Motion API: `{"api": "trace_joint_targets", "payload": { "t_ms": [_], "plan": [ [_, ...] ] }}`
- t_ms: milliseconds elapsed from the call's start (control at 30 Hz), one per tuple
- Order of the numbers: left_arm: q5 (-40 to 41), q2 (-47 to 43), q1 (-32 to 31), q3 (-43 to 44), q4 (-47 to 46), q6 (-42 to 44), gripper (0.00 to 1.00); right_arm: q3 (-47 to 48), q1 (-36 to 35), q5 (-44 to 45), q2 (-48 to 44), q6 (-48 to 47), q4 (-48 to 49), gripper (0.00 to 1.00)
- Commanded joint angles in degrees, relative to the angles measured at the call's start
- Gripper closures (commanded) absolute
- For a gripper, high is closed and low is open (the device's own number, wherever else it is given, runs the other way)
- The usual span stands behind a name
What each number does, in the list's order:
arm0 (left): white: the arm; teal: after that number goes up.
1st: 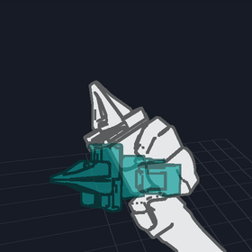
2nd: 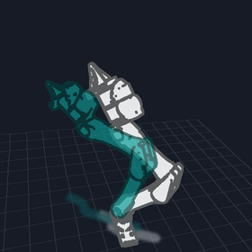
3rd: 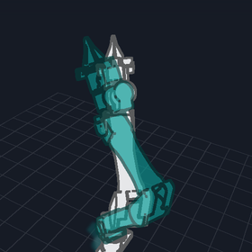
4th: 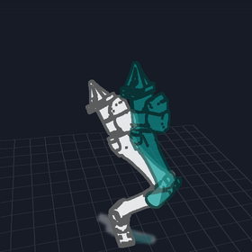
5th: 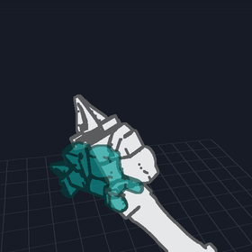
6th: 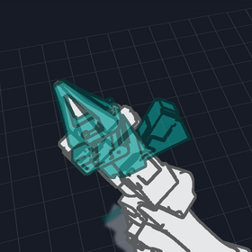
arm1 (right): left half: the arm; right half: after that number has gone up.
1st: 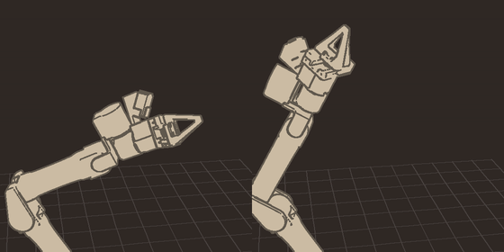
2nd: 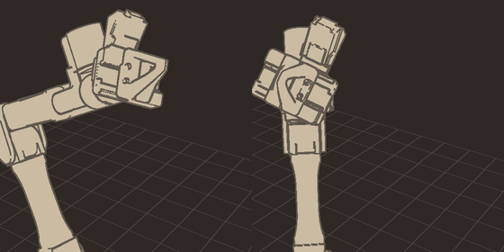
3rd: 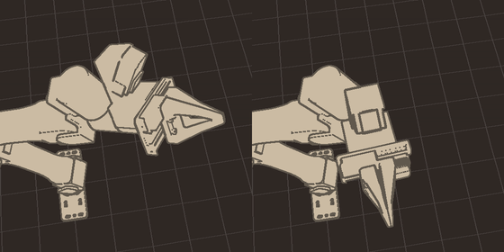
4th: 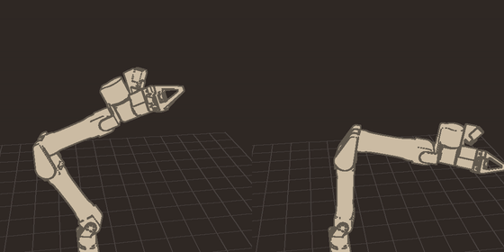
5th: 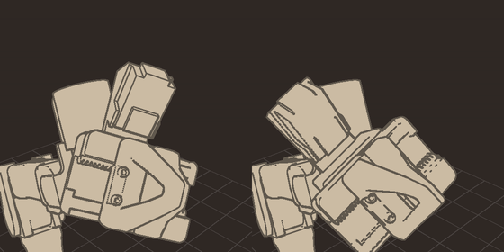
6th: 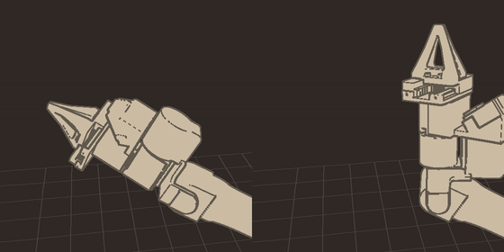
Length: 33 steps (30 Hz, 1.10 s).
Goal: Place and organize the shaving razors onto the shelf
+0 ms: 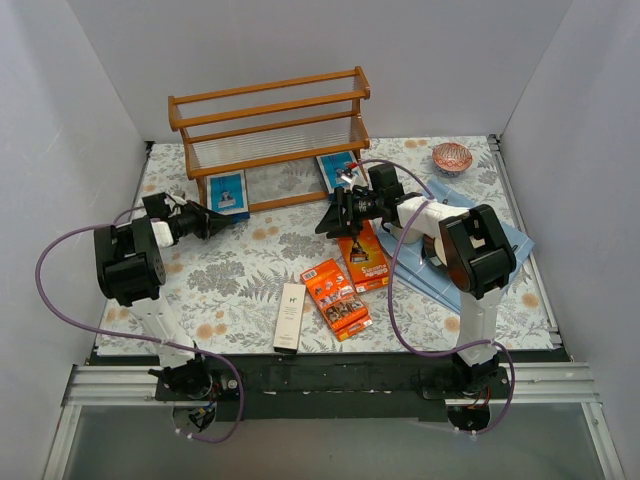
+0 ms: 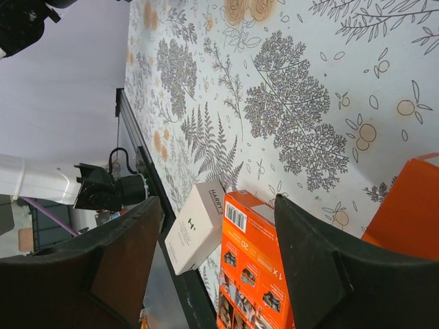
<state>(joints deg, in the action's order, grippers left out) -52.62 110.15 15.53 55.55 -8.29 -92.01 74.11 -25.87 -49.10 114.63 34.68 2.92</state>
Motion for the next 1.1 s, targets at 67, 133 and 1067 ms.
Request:
{"api": "trace_joint_targets", "payload": {
  "t_ms": [67,133,1067],
  "plan": [
    [0.9,2.1,0.3,3.7,-2.2,-1.5,1.0,1.8,0.3,0.3,-0.9,-1.8,-0.2,0.25],
    [0.6,2.5,0.2,4.1,-2.8,-2.4,1.0,2.2,0.5,0.5,-0.6,-1.9,-0.5,0.25],
    [5.1,-3.5,-0.9,0.2,-2.5,-4.9,0.92,1.8,0.4,3.0,-3.4,-7.3,-4.1,0.25]
  ]
}}
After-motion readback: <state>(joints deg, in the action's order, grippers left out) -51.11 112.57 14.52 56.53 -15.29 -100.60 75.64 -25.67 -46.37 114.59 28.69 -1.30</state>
